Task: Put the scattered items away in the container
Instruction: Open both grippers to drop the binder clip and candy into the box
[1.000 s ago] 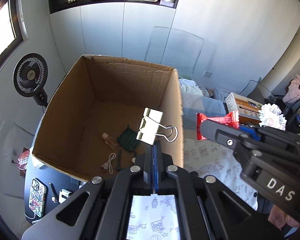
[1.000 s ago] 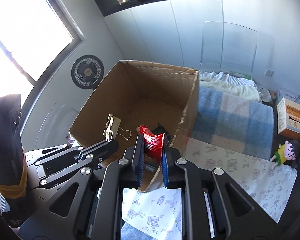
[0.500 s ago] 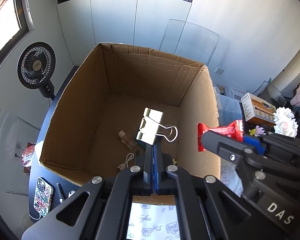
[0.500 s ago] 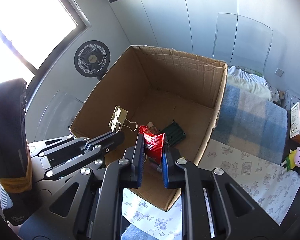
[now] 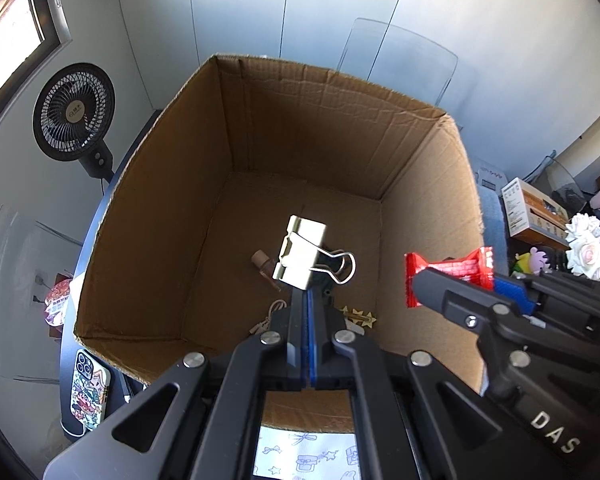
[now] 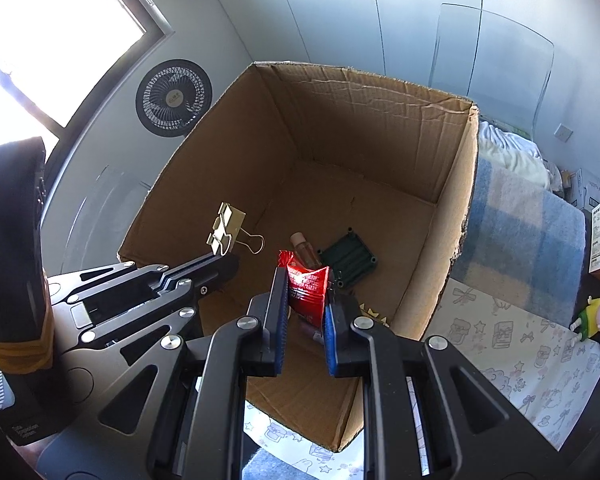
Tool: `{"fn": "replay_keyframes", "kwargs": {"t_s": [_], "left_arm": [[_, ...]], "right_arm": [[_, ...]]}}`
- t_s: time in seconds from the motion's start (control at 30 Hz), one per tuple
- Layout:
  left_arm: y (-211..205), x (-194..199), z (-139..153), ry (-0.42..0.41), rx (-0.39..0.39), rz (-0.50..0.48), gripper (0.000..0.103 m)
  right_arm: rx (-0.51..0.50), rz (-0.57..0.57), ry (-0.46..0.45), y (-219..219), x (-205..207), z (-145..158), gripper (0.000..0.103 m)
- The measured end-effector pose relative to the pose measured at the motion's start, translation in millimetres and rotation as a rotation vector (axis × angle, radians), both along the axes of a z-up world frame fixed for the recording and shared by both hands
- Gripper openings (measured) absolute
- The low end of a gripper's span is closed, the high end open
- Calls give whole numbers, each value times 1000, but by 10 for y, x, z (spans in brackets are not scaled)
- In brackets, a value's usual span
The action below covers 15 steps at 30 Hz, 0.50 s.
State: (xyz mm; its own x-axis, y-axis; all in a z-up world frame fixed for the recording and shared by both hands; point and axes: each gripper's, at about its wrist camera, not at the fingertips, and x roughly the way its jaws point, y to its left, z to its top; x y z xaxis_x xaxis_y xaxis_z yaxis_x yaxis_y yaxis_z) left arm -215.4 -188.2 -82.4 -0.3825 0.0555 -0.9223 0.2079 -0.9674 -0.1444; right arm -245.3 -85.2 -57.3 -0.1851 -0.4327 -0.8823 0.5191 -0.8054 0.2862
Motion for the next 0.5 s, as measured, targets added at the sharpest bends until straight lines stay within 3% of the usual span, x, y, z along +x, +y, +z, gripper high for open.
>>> {"fn": "replay_keyframes", "kwargs": {"t_s": [0.33,0.37,0.43,0.5], "left_arm": [[-87,16,-96,-38,19,29,1],[-102,16,-107,-47,25,34,6],[-118,16,-118,-55,24,35,34],[-139,36,-111,-53,14,41,87]], "right_arm": [[9,-8,-13,9,-37,-77,20],[9,-9,-9,12,-37,-71,27],[5,-16,1,34,-32,-40,40],[1,-27,15,69,-27,2,47]]}}
